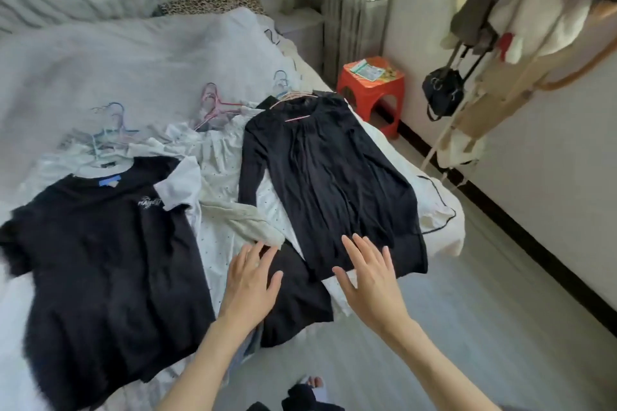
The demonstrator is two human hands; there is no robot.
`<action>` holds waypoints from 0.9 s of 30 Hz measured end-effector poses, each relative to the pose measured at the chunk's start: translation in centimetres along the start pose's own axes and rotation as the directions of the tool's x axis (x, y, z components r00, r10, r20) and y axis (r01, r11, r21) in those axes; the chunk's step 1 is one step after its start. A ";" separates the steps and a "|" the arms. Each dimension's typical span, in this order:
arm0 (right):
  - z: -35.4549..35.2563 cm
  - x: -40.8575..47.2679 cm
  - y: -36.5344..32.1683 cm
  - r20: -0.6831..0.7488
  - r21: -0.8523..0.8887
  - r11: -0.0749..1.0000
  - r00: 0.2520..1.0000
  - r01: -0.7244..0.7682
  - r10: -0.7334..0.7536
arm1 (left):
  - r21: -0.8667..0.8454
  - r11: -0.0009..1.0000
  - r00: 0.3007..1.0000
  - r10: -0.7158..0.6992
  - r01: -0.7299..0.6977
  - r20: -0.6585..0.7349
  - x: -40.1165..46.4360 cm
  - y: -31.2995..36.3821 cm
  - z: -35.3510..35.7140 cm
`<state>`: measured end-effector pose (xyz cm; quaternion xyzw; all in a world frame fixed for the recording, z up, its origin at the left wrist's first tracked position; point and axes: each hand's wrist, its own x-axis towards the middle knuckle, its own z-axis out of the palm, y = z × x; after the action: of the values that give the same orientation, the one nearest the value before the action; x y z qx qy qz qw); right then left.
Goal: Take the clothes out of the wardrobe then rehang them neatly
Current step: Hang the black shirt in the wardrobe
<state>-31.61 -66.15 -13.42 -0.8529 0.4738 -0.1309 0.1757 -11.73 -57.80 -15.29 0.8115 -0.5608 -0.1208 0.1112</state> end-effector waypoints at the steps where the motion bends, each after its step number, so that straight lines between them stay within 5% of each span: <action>1: 0.8 1.3 -1.0 0.018 -0.005 0.999 0.999 0.041 -0.041 | -0.007 0.999 0.999 -0.048 0.048 -0.001 -0.2 -1.5 -0.2; 14: 7.4 13.4 -7.6 0.229 0.112 0.907 0.878 0.406 -0.421 | -0.129 0.858 0.861 -0.506 0.498 -0.045 -0.9 -9.7 -0.9; 23: 12.1 20.9 -14.4 0.387 0.114 0.855 0.770 0.506 -0.507 | -0.133 0.821 0.815 -0.569 0.555 -0.111 2.5 -17.6 -2.5; 27: 16.4 24.6 -19.6 0.390 0.105 0.845 0.760 0.524 -0.520 | -0.104 0.828 0.830 -0.557 0.551 -0.033 3.5 -24.7 -3.2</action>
<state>2.44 -74.65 -18.58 -0.9598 0.1718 0.0069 0.2218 12.31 -52.38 -20.35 0.9367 -0.2916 -0.1476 0.1254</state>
